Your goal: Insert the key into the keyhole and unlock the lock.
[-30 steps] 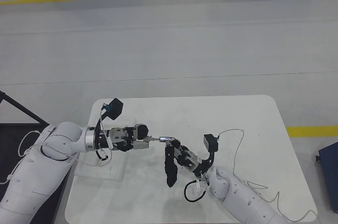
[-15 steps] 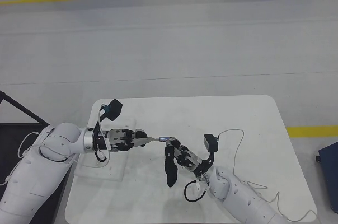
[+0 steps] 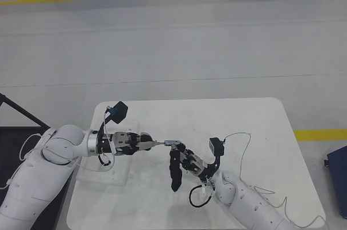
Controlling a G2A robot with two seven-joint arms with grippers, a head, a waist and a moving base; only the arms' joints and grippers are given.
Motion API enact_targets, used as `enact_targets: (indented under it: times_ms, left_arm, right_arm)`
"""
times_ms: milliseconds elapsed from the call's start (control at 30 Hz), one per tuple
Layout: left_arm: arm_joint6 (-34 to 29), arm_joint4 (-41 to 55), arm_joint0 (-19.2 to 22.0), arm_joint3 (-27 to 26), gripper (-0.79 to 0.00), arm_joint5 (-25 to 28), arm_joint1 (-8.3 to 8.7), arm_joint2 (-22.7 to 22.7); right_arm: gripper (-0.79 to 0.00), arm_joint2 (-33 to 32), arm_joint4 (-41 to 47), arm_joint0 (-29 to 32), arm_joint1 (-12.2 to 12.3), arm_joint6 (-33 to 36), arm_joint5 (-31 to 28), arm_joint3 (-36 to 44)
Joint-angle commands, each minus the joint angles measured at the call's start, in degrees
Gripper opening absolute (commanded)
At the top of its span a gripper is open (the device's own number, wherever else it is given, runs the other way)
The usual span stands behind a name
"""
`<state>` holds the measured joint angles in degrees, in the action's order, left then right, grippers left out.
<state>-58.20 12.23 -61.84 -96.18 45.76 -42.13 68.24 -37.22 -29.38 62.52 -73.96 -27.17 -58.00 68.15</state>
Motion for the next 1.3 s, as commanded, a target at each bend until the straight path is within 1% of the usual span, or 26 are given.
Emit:
enact_targets:
  times_ms: [0,233,333,500,667,1033,1267]
  left_arm:
    - [-0.47,0.02,0.23,0.0,-0.785,-0.37,-0.01,-0.13]
    - [-1.59,0.15,0.57,-0.04,-0.785,-1.27,0.0,-0.25]
    - [-1.9,0.12,0.51,0.01,-0.785,-1.58,0.07,-0.14]
    - [-2.3,0.05,0.27,0.07,-0.785,-1.98,0.25,0.07]
    - [-2.67,0.06,0.0,-0.6,-0.785,-2.35,0.44,0.1]
    - [-3.04,-0.51,-0.37,-2.29,-0.785,-2.72,1.12,-1.08]
    - [-2.68,-0.72,0.08,-3.1,-0.785,-2.35,1.45,-1.86]
  right_arm:
    - [-0.785,0.0,0.0,0.0,0.0,0.0,0.0,0.0]
    - [-0.785,0.0,0.0,0.0,0.0,0.0,0.0,0.0]
    - [-0.785,-0.36,-0.57,0.76,0.08,3.18,1.4,1.36]
    - [-0.785,-1.32,-1.26,1.61,0.37,7.97,1.03,2.67]
    - [-0.785,-2.26,-1.09,2.47,0.39,10.57,1.25,3.54]
    - [-0.785,-4.1,-0.97,3.94,-0.01,12.8,1.85,4.43]
    - [-0.785,-4.44,-1.42,4.63,-0.42,14.23,1.6,4.8]
